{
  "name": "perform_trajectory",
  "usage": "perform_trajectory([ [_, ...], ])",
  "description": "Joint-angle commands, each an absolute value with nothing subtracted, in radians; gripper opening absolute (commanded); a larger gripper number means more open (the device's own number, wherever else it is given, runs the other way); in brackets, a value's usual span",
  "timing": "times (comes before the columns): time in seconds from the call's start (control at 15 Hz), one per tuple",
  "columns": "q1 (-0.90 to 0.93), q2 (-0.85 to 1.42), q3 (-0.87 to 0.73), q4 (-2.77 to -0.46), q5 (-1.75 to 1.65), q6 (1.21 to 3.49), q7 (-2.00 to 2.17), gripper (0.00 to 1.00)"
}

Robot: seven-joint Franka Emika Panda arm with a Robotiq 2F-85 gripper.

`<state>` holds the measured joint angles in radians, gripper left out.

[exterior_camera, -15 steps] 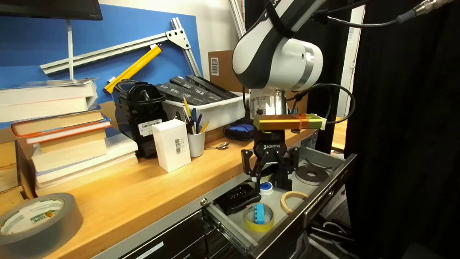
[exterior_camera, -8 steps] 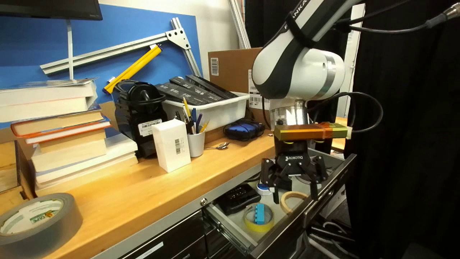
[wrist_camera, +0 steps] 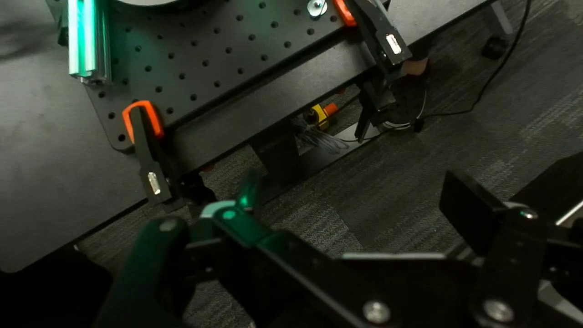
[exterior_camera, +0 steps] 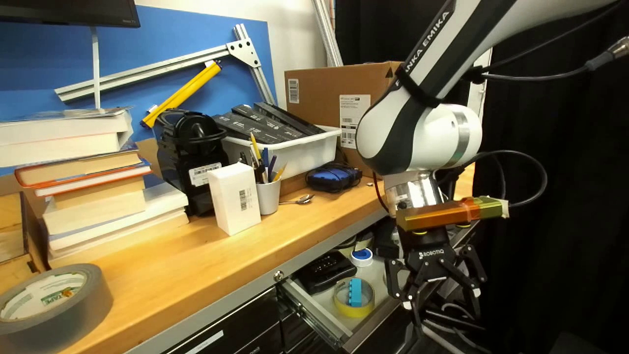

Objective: Pick up the blue object from the counter and put it in the open drawer and close it

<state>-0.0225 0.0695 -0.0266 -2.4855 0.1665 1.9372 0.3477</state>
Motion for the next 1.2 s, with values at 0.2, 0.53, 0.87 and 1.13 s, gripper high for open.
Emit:
perform_trajectory([
  [0.2,-0.009,0.113,-0.034,-2.505,0.199,2.160,0.508,1.00],
  [0.53,0.019,0.131,-0.023,-2.483,0.183,2.383,0.666,1.00],
  [0.87,0.073,0.182,-0.040,-2.502,0.092,2.696,0.904,1.00],
  [1.13,0.145,0.126,-0.134,-2.596,-0.110,2.893,1.186,1.00],
])
